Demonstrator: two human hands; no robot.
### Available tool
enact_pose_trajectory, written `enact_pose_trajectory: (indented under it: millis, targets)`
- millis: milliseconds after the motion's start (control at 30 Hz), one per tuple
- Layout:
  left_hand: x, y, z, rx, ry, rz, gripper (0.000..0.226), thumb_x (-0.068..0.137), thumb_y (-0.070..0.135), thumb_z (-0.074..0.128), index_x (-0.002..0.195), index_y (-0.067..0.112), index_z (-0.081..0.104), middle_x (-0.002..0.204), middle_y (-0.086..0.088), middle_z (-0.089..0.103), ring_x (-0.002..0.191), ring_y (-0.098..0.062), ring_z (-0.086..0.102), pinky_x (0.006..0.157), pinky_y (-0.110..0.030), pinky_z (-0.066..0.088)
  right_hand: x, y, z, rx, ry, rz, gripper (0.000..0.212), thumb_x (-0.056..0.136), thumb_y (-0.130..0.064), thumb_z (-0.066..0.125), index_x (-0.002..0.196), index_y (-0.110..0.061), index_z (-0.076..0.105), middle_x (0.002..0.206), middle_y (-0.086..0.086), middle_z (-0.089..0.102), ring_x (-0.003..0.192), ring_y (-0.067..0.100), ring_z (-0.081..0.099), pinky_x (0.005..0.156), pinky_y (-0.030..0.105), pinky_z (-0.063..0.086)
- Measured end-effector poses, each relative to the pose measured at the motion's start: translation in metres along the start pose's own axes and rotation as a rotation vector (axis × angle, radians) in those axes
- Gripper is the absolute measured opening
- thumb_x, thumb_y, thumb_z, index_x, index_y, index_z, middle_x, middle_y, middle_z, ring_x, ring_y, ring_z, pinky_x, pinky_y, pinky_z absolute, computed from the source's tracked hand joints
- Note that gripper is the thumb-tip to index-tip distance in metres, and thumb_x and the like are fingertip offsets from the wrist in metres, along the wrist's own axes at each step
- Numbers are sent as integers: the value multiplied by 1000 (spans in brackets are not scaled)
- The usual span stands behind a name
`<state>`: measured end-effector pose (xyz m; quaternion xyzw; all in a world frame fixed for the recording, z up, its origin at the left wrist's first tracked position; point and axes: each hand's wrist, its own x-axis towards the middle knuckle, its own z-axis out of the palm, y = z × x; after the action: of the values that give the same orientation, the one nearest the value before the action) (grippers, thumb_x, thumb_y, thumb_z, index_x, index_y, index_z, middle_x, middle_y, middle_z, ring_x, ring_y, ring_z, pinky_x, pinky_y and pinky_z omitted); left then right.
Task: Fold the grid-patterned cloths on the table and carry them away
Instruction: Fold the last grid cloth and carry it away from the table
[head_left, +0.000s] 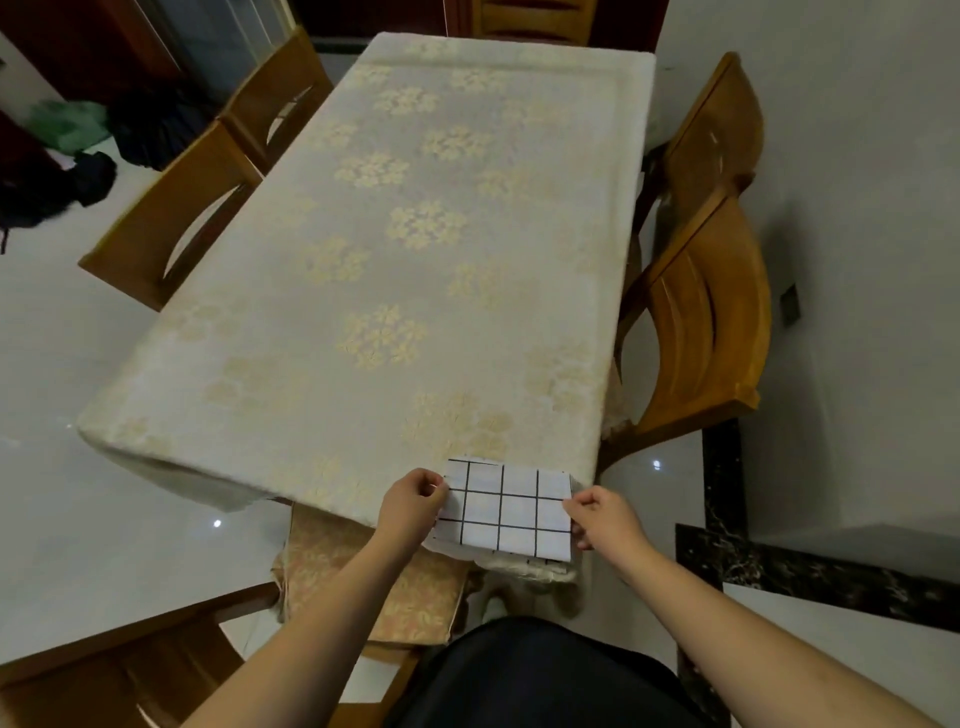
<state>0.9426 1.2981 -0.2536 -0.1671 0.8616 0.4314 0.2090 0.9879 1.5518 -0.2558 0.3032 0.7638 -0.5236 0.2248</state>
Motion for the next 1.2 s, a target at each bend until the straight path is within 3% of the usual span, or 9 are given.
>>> enact_pose_trajectory:
  millis: [333, 500, 600, 667, 733, 867, 1000, 1100, 1200]
  targets:
    - [15, -6, 8, 147, 3, 65, 9, 91, 28, 60, 92, 19, 63, 76, 6, 63, 68, -9, 57, 57, -20, 43, 14, 3, 2, -296, 57, -46, 18, 89, -37, 64, 86, -20, 61, 79, 1, 67, 74, 16, 63, 74, 36, 54]
    - [20, -6, 8, 158, 67, 160, 21, 87, 33, 65, 102, 20, 58, 93, 2, 56, 81, -11, 55, 68, -25, 45, 5, -9, -6, -420, 208, -127, 34, 95, -52, 44, 82, -23, 56, 72, -3, 62, 65, 13, 60, 61, 34, 51]
    - [16, -8, 10, 262, 166, 433, 18, 87, 25, 66, 102, 18, 60, 97, 3, 55, 87, -12, 51, 76, -27, 45, -3, -21, -3, -432, 238, -292, 26, 98, -44, 43, 84, -24, 54, 71, -7, 60, 62, 9, 58, 55, 30, 51]
    - [14, -10, 16, 396, 142, 653, 20, 83, 20, 68, 102, 17, 62, 99, 1, 59, 88, -15, 54, 76, -29, 47, -3, -26, 7, -466, 214, -447, 18, 98, -37, 46, 92, -24, 56, 82, -9, 61, 72, 7, 58, 64, 30, 53]
    - [15, -11, 23, 520, 62, 806, 22, 82, 21, 67, 103, 19, 63, 102, 2, 61, 90, -17, 58, 76, -29, 48, -2, -28, 21, -535, 185, -624, 20, 99, -32, 44, 104, -23, 60, 98, -9, 61, 92, 10, 56, 83, 29, 49]
    - [14, -13, 36, 607, -46, 1002, 30, 83, 19, 56, 113, 16, 62, 116, 1, 61, 104, -16, 58, 87, -27, 46, 3, -22, 49, -733, 103, -699, 58, 95, -42, 20, 138, -17, 48, 144, 0, 46, 135, 18, 38, 114, 28, 18]
    - [16, -28, 43, 735, -83, 1027, 43, 93, 31, 48, 133, 14, 54, 142, -4, 52, 131, -20, 47, 112, -37, 35, 12, 1, 61, -948, 70, -582, 58, 94, -44, 30, 142, -12, 41, 149, 4, 43, 138, 19, 37, 116, 32, 13]
    - [19, -31, 42, 781, -142, 1007, 47, 92, 36, 50, 134, 16, 52, 143, -3, 50, 133, -20, 44, 111, -37, 37, 20, 17, 58, -1006, 47, -507, 66, 94, -51, 30, 147, -13, 31, 154, 4, 33, 142, 18, 29, 115, 33, 6]
    - [24, -27, 38, 806, -187, 1009, 51, 87, 42, 55, 132, 17, 53, 138, -3, 51, 130, -21, 43, 103, -38, 43, 23, 23, 56, -1054, 54, -501, 69, 95, -55, 25, 150, -14, 22, 156, 4, 26, 147, 17, 9, 117, 34, 3]
